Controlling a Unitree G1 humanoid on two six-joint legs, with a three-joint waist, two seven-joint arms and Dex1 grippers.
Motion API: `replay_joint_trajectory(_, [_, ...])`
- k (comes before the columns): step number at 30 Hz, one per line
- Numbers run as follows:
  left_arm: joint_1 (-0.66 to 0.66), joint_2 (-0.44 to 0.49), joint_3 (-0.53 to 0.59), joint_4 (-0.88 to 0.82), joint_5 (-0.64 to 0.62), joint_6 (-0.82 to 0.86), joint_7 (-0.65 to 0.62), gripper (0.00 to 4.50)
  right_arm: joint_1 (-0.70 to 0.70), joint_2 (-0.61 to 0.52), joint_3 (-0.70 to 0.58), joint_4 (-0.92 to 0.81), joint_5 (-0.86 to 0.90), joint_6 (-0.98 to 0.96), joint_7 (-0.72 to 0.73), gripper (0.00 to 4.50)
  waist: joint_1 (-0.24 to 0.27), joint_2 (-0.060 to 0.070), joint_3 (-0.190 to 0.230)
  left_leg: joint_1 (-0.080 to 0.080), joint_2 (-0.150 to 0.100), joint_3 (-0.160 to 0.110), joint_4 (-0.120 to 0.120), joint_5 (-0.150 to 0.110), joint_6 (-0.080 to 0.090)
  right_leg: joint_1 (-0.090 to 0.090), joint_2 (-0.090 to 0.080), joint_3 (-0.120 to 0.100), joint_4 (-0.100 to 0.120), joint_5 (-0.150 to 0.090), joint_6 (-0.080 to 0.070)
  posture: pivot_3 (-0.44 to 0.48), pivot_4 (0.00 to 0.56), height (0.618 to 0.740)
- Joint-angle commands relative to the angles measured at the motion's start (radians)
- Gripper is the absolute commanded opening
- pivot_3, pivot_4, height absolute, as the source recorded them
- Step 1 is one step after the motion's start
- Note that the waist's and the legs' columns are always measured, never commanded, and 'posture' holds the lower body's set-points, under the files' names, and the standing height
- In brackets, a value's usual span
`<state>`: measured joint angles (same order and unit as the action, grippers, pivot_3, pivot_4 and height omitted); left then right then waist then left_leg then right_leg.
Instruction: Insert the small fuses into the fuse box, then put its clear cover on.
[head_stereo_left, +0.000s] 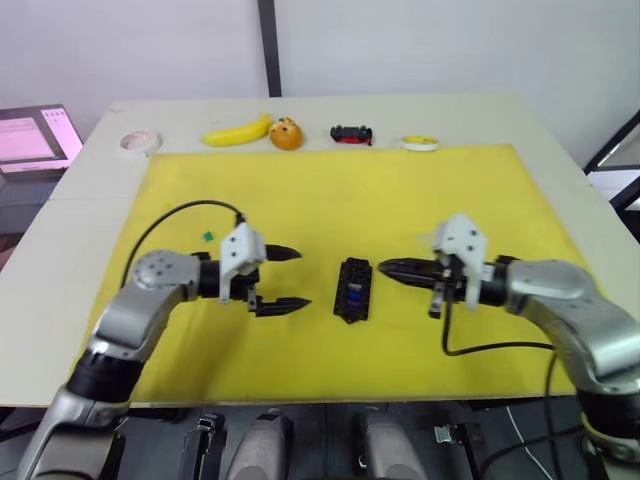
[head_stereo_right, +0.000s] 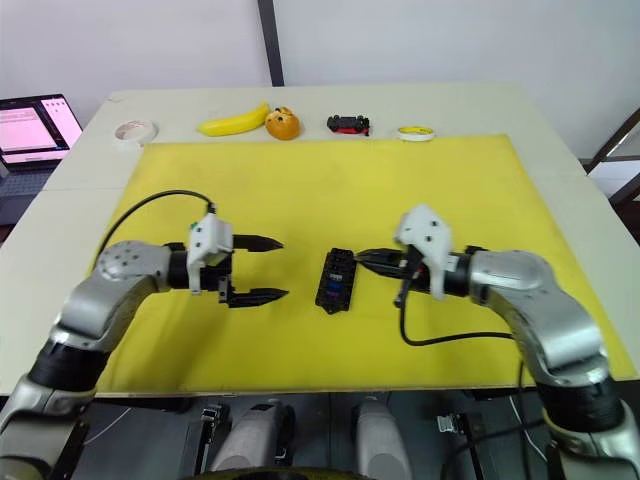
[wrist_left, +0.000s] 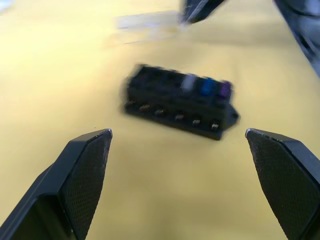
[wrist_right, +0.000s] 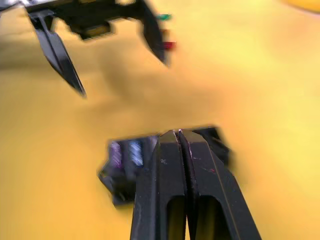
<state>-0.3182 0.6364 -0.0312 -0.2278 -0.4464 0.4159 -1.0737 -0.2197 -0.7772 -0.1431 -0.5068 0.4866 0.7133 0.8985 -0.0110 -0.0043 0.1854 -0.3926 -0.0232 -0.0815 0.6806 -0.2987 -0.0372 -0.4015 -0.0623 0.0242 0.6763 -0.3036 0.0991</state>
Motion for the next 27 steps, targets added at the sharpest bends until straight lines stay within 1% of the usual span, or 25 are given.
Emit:
replay_joint_trajectory(1, [0.133, 0.011, 0.181, -0.134, -0.108, 0.098, 0.116, 4.50, 0.107, -0.049, -0.206, -0.002, 0.024, 0.018, -0.024, 0.62, 0.000, 0.000, 0.000, 0.000, 0.000, 0.000, 0.000, 0.000, 0.000, 0.000, 0.000, 0.000, -0.001, 0.000, 0.000, 0.000, 0.150, 0.740])
replay_joint_trajectory(2, [0.193, 0.020, 0.234, -0.162, -0.132, 0.123, 0.135, 4.50, 0.151, -0.066, -0.263, 0.023, 0.011, 0.012, -0.022, 0.88, 0.000, 0.000, 0.000, 0.001, 0.000, 0.000, 0.000, 0.000, 0.000, 0.001, 0.000, 0.000, -0.001, 0.000, 0.000, 0.000, 0.150, 0.740])
replay_joint_trajectory(3, [0.250, 0.028, 0.281, -0.187, -0.148, 0.141, 0.149, 4.50, 0.191, -0.081, -0.312, 0.046, -0.001, 0.000, -0.017, 1.42, 0.000, 0.000, 0.000, 0.001, 0.000, 0.000, 0.000, 0.000, 0.000, 0.001, 0.000, 0.000, -0.002, 0.000, 0.000, 0.000, 0.150, 0.740])
replay_joint_trajectory(4, [0.303, 0.037, 0.320, -0.207, -0.153, 0.151, 0.164, 4.50, 0.227, -0.095, -0.354, 0.068, -0.010, -0.013, -0.010, 1.83, 0.000, 0.000, 0.000, 0.001, 0.000, 0.000, 0.000, 0.000, 0.001, 0.002, 0.000, 0.001, -0.002, 0.000, 0.000, 0.000, 0.150, 0.740])
replay_joint_trajectory(6, [0.412, 0.039, 0.413, -0.227, -0.160, 0.161, 0.199, 4.50, 0.290, -0.116, -0.433, 0.113, -0.020, -0.036, 0.003, 2.80, 0.000, 0.000, 0.000, 0.002, 0.001, 0.000, -0.001, -0.001, 0.001, 0.003, 0.000, 0.001, -0.003, 0.000, 0.000, 0.000, 0.150, 0.740])
replay_joint_trajectory(8, [0.511, 0.030, 0.518, -0.228, -0.175, 0.175, 0.232, 4.50, 0.344, -0.134, -0.501, 0.166, -0.037, -0.066, 0.019, 3.92, 0.000, 0.000, 0.000, 0.003, 0.002, 0.000, -0.001, -0.001, 0.001, 0.005, 0.000, 0.001, -0.004, 0.000, 0.000, 0.000, 0.150, 0.740])
replay_joint_trajectory(9, [0.553, 0.021, 0.576, -0.220, -0.187, 0.185, 0.251, 4.50, 0.369, -0.143, -0.527, 0.194, -0.051, -0.087, 0.028, 4.29, 0.000, 0.000, 0.000, 0.004, 0.002, 0.000, -0.001, -0.001, 0.001, 0.006, 0.000, 0.001, -0.004, 0.000, 0.000, 0.000, 0.150, 0.740])
replay_joint_trajectory(10, [0.584, 0.012, 0.626, -0.210, -0.200, 0.195, 0.271, 4.50, 0.387, -0.149, -0.549, 0.219, -0.062, -0.104, 0.035, 4.41, 0.000, 0.001, 0.000, 0.005, 0.002, 0.000, -0.001, -0.001, 0.001, 0.007, 0.000, 0.001, -0.005, 0.000, 0.000, 0.000, 0.150, 0.740])
replay_joint_trajectory(11, [0.614, 0.004, 0.681, -0.190, -0.223, 0.214, 0.290, 4.50, 0.400, -0.154, -0.568, 0.241, -0.067, -0.113, 0.037, 4.41, 0.000, 0.001, 0.000, 0.005, 0.002, 0.000, -0.001, -0.001, 0.001, 0.007, 0.000, 0.001, -0.005, 0.000, 0.000, 0.000, 0.150, 0.740])
replay_joint_trajectory(14, [0.680, -0.005, 0.780, -0.143, -0.274, 0.256, 0.308, 4.50, 0.415, -0.165, -0.594, 0.281, -0.070, -0.135, 0.042, 4.41, -0.001, 0.001, 0.000, 0.005, 0.002, 0.001, -0.001, -0.002, 0.002, 0.009, 0.000, 0.000, -0.007, 0.000, 0.000, 0.000, 0.150, 0.740])
replay_joint_trajectory(16, [0.709, -0.004, 0.820, -0.113, -0.297, 0.280, 0.311, 4.50, 0.407, -0.168, -0.589, 0.292, -0.071, -0.144, 0.038, 4.41, -0.001, 0.001, 0.000, 0.007, 0.002, 0.001, -0.001, -0.002, 0.002, 0.010, 0.000, 0.000, -0.008, 0.000, 0.000, 0.000, 0.150, 0.740])
replay_joint_trajectory(18, [0.708, -0.002, 0.832, -0.101, -0.318, 0.299, 0.329, 4.50, 0.393, -0.162, -0.568, 0.284, -0.067, -0.145, 0.028, 4.41, -0.001, 0.001, 0.000, 0.007, 0.002, 0.001, -0.002, -0.002, 0.002, 0.011, 0.000, 0.000, -0.009, 0.000, 0.000, 0.000, 0.150, 0.740])
replay_joint_trajectory(21, [0.696, 0.009, 0.810, -0.111, -0.312, 0.302, 0.346, 4.50, 0.373, -0.153, -0.530, 0.270, -0.068, -0.151, 0.015, 4.41, 0.001, 0.001, -0.001, 0.007, 0.002, 0.000, -0.002, -0.002, 0.002, 0.012, -0.001, 0.000, -0.010, 0.000, 0.000, 0.000, 0.150, 0.740])
replay_joint_trajectory(27, [0.674, 0.009, 0.780, -0.135, -0.332, 0.327, 0.373, 4.50, 0.328, -0.165, -0.496, 0.249, -0.056, -0.136, -0.004, 4.41, 0.000, 0.001, -0.001, 0.007, 0.002, 0.001, -0.003, -0.002, 0.002, 0.011, -0.002, 0.001, -0.011, 0.000, 0.000, 0.000, 0.150, 0.740])
